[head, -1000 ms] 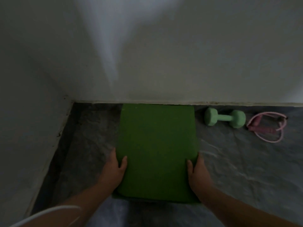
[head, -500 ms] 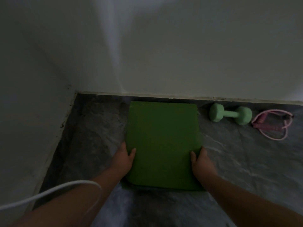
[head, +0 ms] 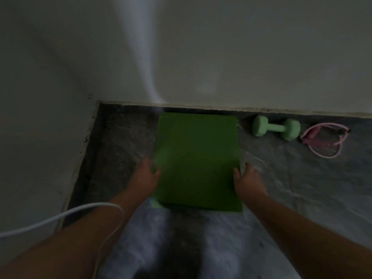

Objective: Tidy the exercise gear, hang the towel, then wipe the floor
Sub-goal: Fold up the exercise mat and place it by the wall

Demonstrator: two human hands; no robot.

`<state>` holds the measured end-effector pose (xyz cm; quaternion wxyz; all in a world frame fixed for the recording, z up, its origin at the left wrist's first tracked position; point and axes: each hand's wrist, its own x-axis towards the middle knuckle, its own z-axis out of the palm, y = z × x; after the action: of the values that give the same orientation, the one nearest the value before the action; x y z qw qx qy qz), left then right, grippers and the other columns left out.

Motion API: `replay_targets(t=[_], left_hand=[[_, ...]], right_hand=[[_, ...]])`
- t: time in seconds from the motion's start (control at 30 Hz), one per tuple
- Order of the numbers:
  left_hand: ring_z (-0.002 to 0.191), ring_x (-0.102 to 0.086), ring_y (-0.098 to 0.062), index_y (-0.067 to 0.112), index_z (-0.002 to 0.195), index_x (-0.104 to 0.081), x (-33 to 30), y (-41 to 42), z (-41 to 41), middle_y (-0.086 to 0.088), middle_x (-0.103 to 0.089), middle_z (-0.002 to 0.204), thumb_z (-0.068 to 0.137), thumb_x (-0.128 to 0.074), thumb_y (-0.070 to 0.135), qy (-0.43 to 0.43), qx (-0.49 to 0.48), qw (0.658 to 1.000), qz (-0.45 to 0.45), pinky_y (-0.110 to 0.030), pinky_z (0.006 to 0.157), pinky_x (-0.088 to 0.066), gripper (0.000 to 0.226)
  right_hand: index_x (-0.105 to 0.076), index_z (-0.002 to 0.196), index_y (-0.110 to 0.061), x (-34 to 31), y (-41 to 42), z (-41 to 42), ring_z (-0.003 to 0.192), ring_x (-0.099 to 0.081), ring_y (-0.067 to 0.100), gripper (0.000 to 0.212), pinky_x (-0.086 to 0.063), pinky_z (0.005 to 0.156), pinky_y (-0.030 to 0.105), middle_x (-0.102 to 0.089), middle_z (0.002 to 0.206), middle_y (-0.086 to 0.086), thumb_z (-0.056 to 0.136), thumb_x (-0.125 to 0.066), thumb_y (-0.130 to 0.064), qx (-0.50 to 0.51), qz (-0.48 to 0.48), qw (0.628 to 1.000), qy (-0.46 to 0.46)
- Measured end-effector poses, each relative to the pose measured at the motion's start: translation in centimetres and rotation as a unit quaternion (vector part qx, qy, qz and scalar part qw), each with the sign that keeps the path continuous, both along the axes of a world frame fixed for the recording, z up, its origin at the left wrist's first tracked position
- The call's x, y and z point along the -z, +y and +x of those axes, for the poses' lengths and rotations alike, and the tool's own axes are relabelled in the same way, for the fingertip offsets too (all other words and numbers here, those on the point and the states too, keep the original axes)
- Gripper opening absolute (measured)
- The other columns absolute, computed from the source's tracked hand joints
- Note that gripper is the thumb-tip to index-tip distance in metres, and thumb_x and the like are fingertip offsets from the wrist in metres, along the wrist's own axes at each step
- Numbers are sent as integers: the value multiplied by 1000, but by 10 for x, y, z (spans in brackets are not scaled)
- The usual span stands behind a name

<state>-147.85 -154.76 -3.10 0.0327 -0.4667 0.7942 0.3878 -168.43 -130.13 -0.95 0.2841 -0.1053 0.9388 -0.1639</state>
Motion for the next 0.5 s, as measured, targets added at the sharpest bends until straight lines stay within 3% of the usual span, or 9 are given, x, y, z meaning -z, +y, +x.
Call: replay_targets(t=[0.2, 0.3, 0.4, 0.5], left_hand=[[109, -63, -26, 16, 135, -45, -151, 31, 24, -11, -61, 125, 81, -55, 38, 5, 9, 999, 35, -43, 95, -51, 59], [110, -62, -27, 16, 134, -48, -261, 50, 36, -12, -61, 126, 83, -51, 33, -2, 39, 999, 13, -40, 96, -50, 54], [123, -53, -31, 9, 140, -47, -383, 63, 46, -18, -55, 135, 83, -45, 37, -8, 66, 998, -23, -38, 107, -41, 63], [129, -48, -31, 6, 143, -45, -506, 71, 60, -17, -51, 141, 87, -40, 38, -27, 113, 990, -75, -36, 110, -35, 65]], right_hand=[[-42, 138, -11, -141, 12, 38, 113, -57, 36, 49, -48, 96, 50, -56, 128, 19, 97, -47, -35, -26, -86, 996, 3], [-44, 137, -7, -239, 9, 60, 116, -55, 34, 47, -46, 98, 50, -56, 129, 18, 96, -49, -28, -46, -120, 992, 4], [-49, 135, -9, -354, 2, 82, 115, -55, 30, 51, -46, 100, 46, -57, 128, 14, 91, -47, -34, -60, -150, 987, 3], [-51, 133, -6, -478, -1, 103, 115, -54, 31, 47, -44, 101, 40, -57, 126, 15, 89, -56, -21, -119, -172, 977, 36]])
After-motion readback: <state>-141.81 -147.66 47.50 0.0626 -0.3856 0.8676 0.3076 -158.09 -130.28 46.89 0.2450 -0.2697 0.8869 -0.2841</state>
